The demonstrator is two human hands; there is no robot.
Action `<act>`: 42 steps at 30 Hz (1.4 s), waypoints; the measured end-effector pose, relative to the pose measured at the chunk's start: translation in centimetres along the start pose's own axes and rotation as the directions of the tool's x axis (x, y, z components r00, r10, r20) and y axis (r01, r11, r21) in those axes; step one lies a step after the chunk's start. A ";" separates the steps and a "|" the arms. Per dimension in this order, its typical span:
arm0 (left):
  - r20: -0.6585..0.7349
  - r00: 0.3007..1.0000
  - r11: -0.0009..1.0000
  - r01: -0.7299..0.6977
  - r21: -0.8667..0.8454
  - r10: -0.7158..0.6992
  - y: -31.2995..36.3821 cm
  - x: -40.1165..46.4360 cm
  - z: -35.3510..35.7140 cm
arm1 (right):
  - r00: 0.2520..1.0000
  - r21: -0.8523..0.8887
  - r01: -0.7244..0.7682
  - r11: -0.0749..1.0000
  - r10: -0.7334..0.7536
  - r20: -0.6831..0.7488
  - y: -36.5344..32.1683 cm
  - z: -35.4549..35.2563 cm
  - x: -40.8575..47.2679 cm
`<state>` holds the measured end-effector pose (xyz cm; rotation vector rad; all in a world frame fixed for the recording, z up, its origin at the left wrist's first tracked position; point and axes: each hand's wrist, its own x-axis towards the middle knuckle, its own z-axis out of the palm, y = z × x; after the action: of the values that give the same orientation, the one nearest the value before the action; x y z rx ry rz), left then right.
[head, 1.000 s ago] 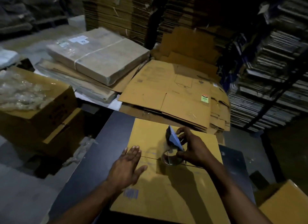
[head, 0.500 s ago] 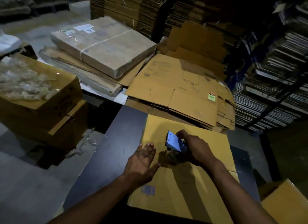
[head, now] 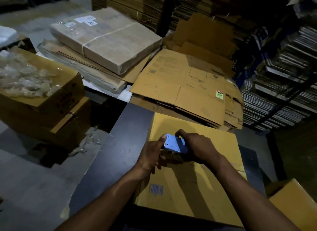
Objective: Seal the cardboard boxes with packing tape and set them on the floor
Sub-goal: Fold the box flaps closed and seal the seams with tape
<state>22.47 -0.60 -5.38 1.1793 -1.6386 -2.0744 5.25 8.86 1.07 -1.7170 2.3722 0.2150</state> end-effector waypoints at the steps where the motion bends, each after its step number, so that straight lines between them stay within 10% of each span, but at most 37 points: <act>1: 0.001 1.000 1.000 0.003 -0.004 -0.003 -0.2 0.1 -0.1 | 1.000 -0.004 0.009 1.000 -0.009 -0.005 0.0 0.1 0.0; 11: 0.119 0.972 0.860 0.235 -0.453 -0.203 -0.9 0.7 -0.2 | 0.997 0.302 0.072 0.951 -0.063 -0.040 1.0 -0.1 -0.6; 17: -0.123 0.979 0.938 0.113 -0.328 -0.161 -0.4 0.9 0.3 | 0.997 0.352 0.071 0.933 -0.072 -0.012 1.2 -0.6 -0.8; 25: -0.411 0.910 0.996 0.012 -0.092 -0.049 -3.4 2.5 -4.7 | 0.981 -0.034 0.149 0.988 -0.143 0.131 3.4 -2.0 -2.2; 42: -0.490 0.871 0.998 0.056 0.038 -0.030 -6.7 4.6 -6.4 | 0.970 -0.113 0.071 0.991 -0.042 0.239 2.5 -0.3 -1.2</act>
<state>25.98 -5.71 -13.72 1.6086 -1.4300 -1.5754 3.24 10.67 1.67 -1.7010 2.1750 0.5333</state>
